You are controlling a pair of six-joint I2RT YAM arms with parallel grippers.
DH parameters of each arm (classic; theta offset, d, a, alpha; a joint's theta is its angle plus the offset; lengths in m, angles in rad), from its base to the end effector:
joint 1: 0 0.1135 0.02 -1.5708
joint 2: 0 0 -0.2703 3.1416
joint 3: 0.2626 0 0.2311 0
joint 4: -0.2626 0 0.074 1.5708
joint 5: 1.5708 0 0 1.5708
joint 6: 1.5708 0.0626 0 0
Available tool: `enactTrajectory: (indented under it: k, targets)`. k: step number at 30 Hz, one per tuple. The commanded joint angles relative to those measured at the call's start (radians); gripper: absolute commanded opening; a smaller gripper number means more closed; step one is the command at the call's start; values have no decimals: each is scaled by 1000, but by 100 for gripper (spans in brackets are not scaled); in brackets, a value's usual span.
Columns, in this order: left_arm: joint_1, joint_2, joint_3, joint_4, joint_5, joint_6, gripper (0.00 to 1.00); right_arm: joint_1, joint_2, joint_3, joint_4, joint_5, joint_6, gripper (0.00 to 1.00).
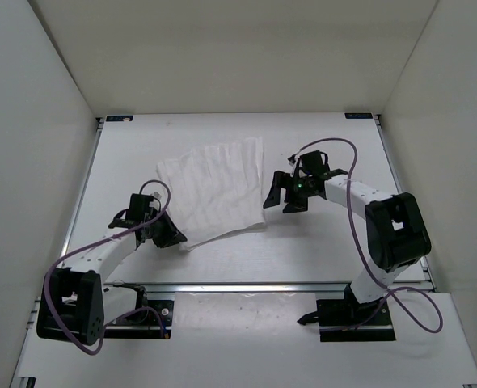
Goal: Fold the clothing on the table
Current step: Flatten the skirt out
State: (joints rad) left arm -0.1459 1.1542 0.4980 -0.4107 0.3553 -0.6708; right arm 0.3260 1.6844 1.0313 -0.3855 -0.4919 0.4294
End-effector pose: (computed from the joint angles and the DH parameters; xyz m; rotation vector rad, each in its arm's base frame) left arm 0.1830 -0.0489 0.1559 -0.5859 2.6668 -0.7282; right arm 0.3030 0.1337 0.1828 -0.0447 2.6937 0.8973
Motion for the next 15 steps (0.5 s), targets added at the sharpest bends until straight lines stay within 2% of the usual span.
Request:
enactTrajectory:
  k: [1, 9, 11, 15]
  targets:
    - [5, -31, -32, -13, -44, -4, 0, 11, -32, -56, 143, -48, 61, 77]
    - [12, -31, -104, -5, -52, -29, 0, 102, 78, 9, 105, 1, 61, 66]
    - [26, -39, -108, -16, -65, -33, 0, 105, 80, -8, 123, 0, 77, 55]
    - [25, -45, -124, -5, -67, -41, 0, 114, 70, -28, 139, 7, 74, 47]
